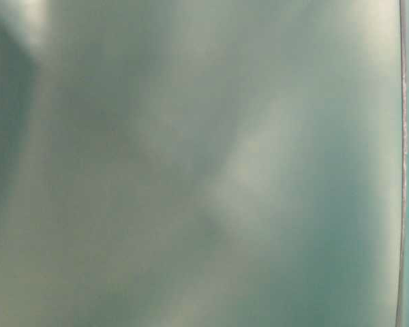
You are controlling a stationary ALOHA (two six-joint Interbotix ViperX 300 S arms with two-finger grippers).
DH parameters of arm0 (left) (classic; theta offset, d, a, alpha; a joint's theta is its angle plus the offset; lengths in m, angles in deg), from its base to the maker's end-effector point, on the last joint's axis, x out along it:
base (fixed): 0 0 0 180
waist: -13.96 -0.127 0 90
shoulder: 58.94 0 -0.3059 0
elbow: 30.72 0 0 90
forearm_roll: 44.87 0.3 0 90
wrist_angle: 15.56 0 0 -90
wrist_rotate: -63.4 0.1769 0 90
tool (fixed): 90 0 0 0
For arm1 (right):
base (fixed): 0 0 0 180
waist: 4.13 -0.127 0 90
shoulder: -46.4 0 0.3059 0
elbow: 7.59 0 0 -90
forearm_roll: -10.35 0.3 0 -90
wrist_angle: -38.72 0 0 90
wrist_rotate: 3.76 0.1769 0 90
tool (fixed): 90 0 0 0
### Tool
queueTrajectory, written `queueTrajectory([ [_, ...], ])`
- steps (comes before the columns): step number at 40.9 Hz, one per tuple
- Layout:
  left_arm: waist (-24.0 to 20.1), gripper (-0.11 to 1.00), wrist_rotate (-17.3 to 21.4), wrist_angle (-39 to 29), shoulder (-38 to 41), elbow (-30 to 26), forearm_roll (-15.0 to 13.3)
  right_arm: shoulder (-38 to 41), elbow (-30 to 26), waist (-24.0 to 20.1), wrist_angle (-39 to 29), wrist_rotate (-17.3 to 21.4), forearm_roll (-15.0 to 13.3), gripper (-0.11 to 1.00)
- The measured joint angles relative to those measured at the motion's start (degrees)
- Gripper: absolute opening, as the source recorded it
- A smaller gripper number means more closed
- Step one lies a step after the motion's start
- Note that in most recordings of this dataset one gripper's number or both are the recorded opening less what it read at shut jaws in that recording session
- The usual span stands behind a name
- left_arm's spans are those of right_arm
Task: Scoop the yellow hexagonal prism block from the bowl with a spoon using the right arm.
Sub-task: 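Close the right gripper on the pink spoon handle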
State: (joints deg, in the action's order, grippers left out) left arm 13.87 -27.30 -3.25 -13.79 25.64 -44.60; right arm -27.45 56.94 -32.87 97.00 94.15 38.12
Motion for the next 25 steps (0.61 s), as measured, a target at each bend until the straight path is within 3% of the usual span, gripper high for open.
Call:
queueTrajectory([
  [25,-0.09,-0.01,0.00,0.00,0.00,0.00,0.09,0.53,-0.97,0.88,-0.09,-2.46,0.00,0.47],
])
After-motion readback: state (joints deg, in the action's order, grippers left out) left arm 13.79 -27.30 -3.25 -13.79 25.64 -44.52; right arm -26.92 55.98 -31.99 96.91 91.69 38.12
